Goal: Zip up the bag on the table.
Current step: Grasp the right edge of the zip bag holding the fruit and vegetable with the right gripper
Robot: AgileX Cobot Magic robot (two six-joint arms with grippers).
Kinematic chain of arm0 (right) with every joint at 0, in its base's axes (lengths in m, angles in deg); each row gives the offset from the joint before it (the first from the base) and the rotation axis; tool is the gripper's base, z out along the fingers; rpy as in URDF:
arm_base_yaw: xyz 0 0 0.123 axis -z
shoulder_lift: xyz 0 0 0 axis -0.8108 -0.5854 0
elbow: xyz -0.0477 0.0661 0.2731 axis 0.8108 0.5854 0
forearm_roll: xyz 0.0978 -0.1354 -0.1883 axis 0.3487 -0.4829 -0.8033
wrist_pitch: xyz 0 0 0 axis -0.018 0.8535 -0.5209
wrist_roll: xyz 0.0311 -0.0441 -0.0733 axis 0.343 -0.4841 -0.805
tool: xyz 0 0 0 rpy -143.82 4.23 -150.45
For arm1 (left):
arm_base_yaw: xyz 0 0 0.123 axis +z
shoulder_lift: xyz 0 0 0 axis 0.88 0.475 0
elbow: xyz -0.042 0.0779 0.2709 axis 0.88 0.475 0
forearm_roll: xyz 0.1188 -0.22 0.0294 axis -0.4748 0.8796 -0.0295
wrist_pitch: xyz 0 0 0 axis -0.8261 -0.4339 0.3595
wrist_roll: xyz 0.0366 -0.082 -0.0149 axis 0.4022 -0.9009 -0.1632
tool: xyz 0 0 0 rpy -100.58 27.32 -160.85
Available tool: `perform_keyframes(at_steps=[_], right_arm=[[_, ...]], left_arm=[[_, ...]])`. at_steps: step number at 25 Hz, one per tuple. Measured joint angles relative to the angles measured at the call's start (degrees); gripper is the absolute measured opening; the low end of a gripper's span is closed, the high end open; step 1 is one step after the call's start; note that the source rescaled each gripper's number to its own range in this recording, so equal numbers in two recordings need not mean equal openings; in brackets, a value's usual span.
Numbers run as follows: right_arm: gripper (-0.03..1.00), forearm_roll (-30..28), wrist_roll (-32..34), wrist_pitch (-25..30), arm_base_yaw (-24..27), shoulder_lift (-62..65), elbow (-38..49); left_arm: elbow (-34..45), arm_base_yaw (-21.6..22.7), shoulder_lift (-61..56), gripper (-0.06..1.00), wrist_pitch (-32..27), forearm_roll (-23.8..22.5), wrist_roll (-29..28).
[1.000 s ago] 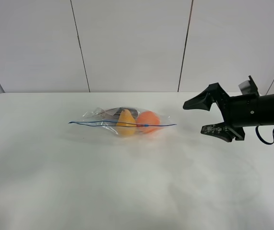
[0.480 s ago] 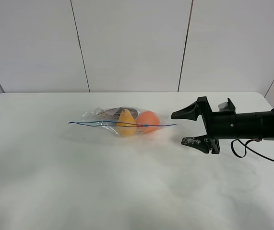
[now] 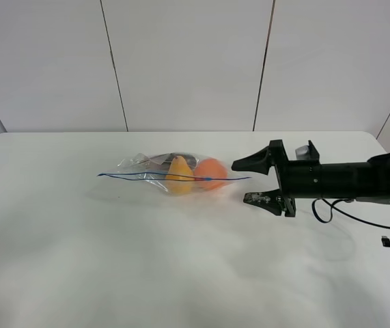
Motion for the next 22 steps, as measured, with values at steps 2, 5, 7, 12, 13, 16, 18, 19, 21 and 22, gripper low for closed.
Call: perform_keyframes(at_steps=[2,5,7,12,13,16,18,19,21,22], right_arm=[[0.88,0.06,0.92,-0.28,-2.1,-1.05,-3.05],[0.88,0.11,3.56,-2.99,-3.84,-1.31,-6.26],[0.88,0.21,4.98,-4.24,-3.9,-1.31,-6.95],[0.85,-0.44,6.46,-5.93,-3.9,-1.31,-7.03],[0.83,-1.15,7.02,-6.28,-3.9,-1.31,-7.03],[0.82,-3.38,8.36,-7.72,-3.9,-1.31,-7.03],[0.81,-3.97,8.85,-8.65,-3.9,-1.31,-7.03],[0.81,-4.06,9.02,-8.85,-3.9,-1.31,-7.03],[0.78,-4.15,9.08,-9.27,-3.9,-1.31,-7.03],[0.73,-4.22,9.14,-9.33,-3.9,-1.31,-7.03]], left_arm=[[0.0,0.0,0.0,1.0,0.0,0.0,0.0],[0.0,0.0,0.0,1.0,0.0,0.0,0.0],[0.0,0.0,0.0,1.0,0.0,0.0,0.0],[0.0,0.0,0.0,1.0,0.0,0.0,0.0],[0.0,0.0,0.0,1.0,0.0,0.0,0.0],[0.0,0.0,0.0,1.0,0.0,0.0,0.0],[0.0,0.0,0.0,1.0,0.0,0.0,0.0],[0.0,0.0,0.0,1.0,0.0,0.0,0.0],[0.0,0.0,0.0,1.0,0.0,0.0,0.0],[0.0,0.0,0.0,1.0,0.0,0.0,0.0]])
